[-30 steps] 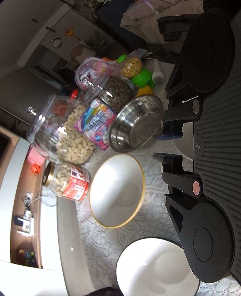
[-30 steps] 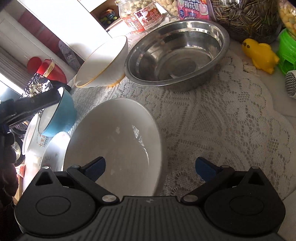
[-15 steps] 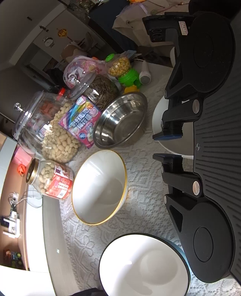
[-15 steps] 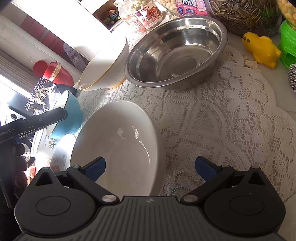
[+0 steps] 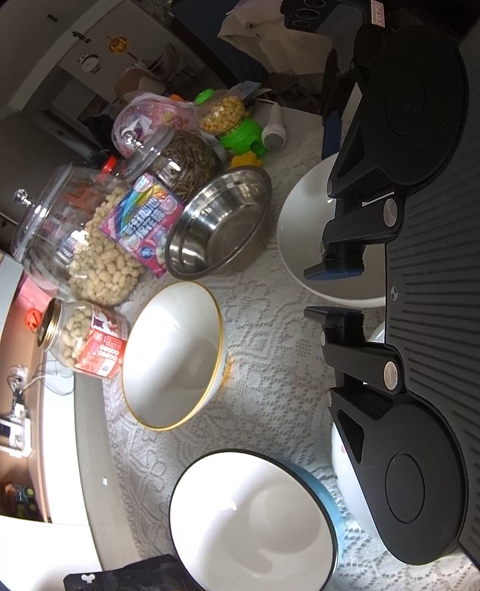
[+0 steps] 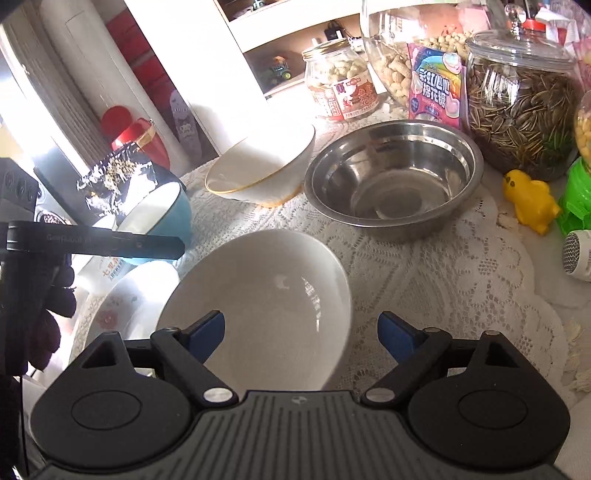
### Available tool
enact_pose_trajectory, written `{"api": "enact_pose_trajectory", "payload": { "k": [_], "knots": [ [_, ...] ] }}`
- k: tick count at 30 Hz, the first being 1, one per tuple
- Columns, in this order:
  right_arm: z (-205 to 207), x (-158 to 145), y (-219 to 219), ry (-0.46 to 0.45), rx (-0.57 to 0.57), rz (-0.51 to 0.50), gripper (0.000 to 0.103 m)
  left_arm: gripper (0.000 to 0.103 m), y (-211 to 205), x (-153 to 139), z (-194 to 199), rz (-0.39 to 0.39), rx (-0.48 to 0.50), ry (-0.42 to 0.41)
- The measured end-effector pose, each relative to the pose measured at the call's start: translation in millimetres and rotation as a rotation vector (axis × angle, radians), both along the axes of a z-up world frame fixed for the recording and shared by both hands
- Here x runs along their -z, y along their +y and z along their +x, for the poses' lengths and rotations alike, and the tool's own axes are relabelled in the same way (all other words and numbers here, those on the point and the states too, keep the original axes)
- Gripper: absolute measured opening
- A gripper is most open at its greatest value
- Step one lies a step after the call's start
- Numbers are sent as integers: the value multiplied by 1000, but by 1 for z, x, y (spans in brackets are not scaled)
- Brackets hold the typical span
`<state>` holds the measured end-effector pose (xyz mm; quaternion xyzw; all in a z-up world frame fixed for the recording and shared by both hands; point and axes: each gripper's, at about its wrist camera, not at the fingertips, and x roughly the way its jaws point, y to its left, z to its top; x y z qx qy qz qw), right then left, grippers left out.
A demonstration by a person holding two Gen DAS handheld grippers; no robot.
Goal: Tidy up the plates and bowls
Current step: 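Reach both grippers to the large white bowl rim and close on it, then lift the large white bowl with both grippers over the floral plate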
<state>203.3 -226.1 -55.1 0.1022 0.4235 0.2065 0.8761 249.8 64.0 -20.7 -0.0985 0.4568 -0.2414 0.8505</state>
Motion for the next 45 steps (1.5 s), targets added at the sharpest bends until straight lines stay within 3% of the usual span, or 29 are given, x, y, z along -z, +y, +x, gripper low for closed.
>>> {"api": "enact_pose_trajectory", "payload": {
  "k": [1,3,4,15,22,24,27,32,41,45],
  "knots": [
    [0,1,-2,2,13,-17,80,17,-2,2,0,8,8,11],
    [2,6,-4,10,37,-43,58,17,-4,6,0,14,9,23],
    [2,8,-4,20,42,-47,55,17,-5,7,0,16,10,25],
    [5,28,0,140,11,38,51,19,-31,31,7,136,55,92],
    [2,29,10,133,-7,30,41,37,-46,36,6,178,67,110],
    [4,29,4,141,-2,36,33,43,-50,35,6,177,62,124],
    [3,25,-9,128,20,35,33,50,-59,34,5,172,79,138],
    [2,24,-29,99,78,-1,33,50,-79,37,1,143,130,149],
    [0,32,-29,98,60,-5,33,46,-100,50,1,237,120,151],
    [-1,32,-31,91,55,2,33,46,-100,50,2,235,95,166]
  ]
}}
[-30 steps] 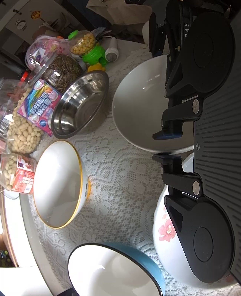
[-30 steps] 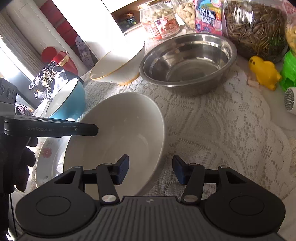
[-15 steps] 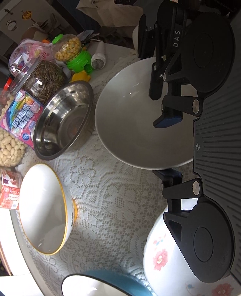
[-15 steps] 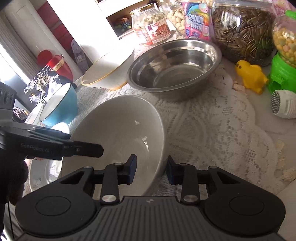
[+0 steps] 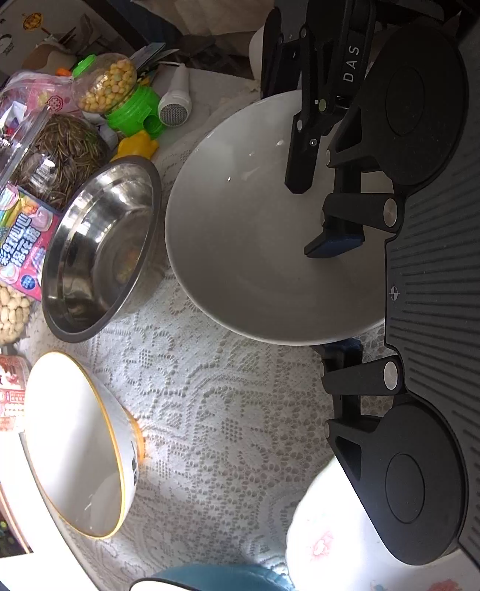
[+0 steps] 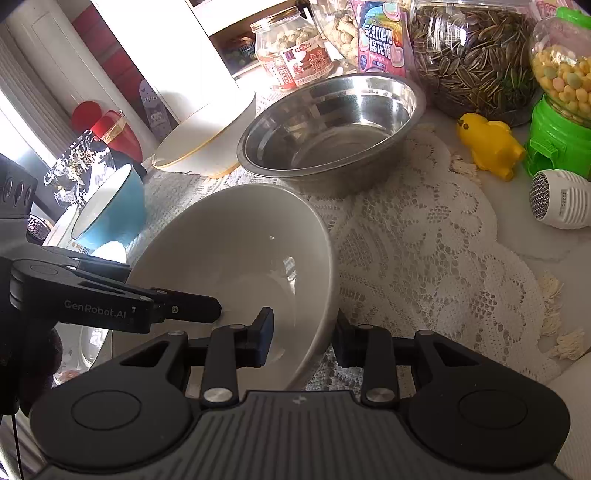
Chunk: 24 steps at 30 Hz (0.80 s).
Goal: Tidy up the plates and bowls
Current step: 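Lift the large white bowl with both grippers over the floral plate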
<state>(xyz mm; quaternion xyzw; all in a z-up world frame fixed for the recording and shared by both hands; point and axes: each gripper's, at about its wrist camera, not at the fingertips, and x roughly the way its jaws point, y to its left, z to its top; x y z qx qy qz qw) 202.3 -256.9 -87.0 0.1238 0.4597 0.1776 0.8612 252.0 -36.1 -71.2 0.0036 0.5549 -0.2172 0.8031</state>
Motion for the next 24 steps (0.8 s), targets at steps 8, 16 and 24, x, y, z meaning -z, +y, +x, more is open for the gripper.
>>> {"api": "enact_pose_trajectory", "payload": {
  "k": [8,16,24],
  "knots": [
    [-3,-1,3,-21,-4,-17,33,51,-6,0,-3,42,-27,-17],
    [-10,-8,14,-41,6,-87,33,44,-1,-2,-10,27,-84,-37],
    [-25,-42,38,-134,-57,-105,34,36,36,-30,-53,-51,-150,-130]
  ]
}}
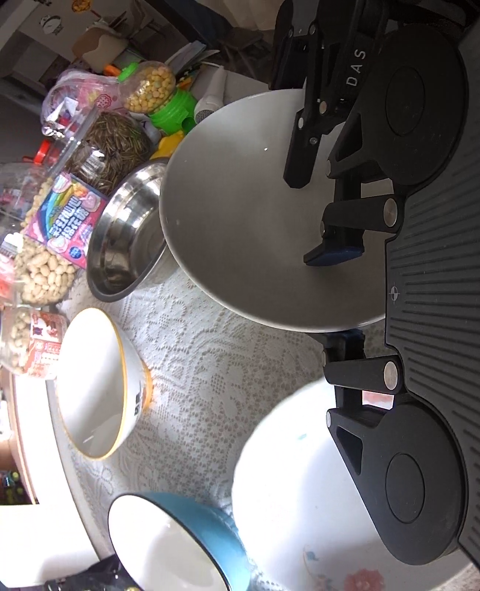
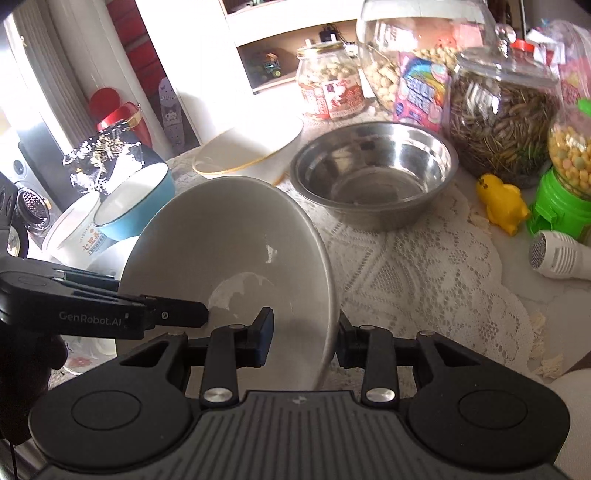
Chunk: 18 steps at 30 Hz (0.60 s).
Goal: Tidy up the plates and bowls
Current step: 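Lift the large white bowl with both grippers over the floral plate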
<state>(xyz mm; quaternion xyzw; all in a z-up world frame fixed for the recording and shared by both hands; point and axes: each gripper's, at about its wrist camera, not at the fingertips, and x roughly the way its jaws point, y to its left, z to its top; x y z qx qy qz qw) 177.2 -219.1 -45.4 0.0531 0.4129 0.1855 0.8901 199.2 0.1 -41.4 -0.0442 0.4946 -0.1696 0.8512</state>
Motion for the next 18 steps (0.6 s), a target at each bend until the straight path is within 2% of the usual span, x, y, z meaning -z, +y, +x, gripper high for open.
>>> {"api": "enact_pose_trajectory", "payload": {
  "k": [5,8,14,18],
  "knots": [
    [3,-18,42,-19,-114,29,35,36,46,-24,-30,-34,-98,-49],
    [7,-17,79,-11,-191,35,34,36,77,-30,-44,-5,-177,-69],
    [10,1,150,29,-340,-4,34,36,132,-16,-57,47,-348,-45],
    [13,11,173,65,-388,-32,34,36,150,-6,-61,60,-397,-29]
  ]
}}
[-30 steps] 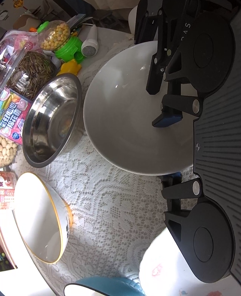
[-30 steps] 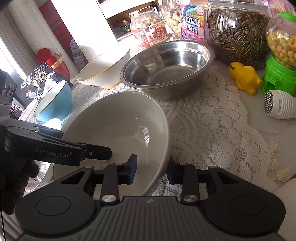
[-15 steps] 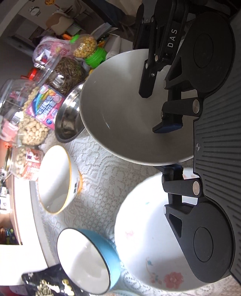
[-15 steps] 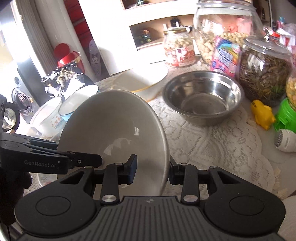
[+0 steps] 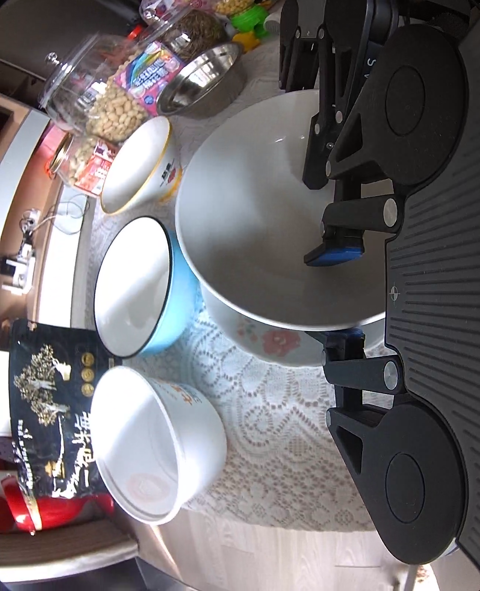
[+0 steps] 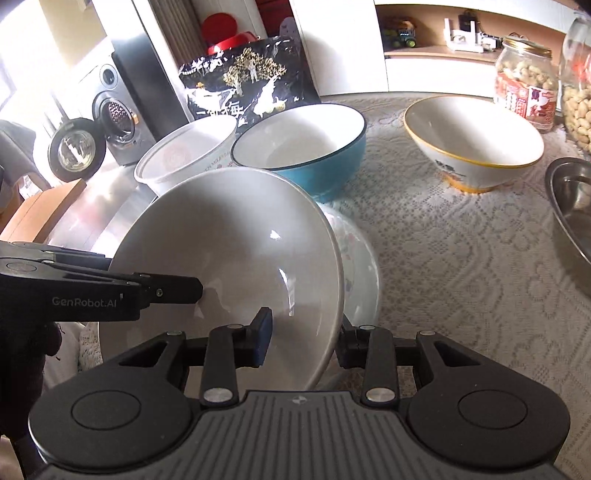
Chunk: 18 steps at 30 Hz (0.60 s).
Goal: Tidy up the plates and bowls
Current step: 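Lift the large white bowl with both grippers over the floral plate, then lower the white bowl onto the floral plate and open both grippers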
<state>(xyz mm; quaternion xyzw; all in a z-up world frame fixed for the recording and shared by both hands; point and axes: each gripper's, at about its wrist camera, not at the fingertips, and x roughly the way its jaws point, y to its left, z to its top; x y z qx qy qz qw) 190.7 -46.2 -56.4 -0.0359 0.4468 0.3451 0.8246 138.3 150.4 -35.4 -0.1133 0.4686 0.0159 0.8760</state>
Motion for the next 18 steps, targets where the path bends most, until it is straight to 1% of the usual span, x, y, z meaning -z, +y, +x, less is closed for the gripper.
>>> {"api": "enact_pose_trajectory", "payload": {
  "k": [2,4,11,14,16,18],
  "knots": [
    [2,2,6,10,0,-16,34,34,6,6,1,-6,-9,12],
    [5,6,8,18,9,-32,34,28,9,12,4,-24,-13,20],
    [14,8,11,17,5,-33,34,24,23,19,5,-93,-36,17],
    [16,6,6,20,13,-18,35,21,29,20,5,-128,-49,22],
    [16,1,2,3,22,-1,35,21,34,20,4,-151,-55,21],
    [15,-7,-1,-27,23,14,35,21,36,18,3,-157,-58,17]
  ]
}}
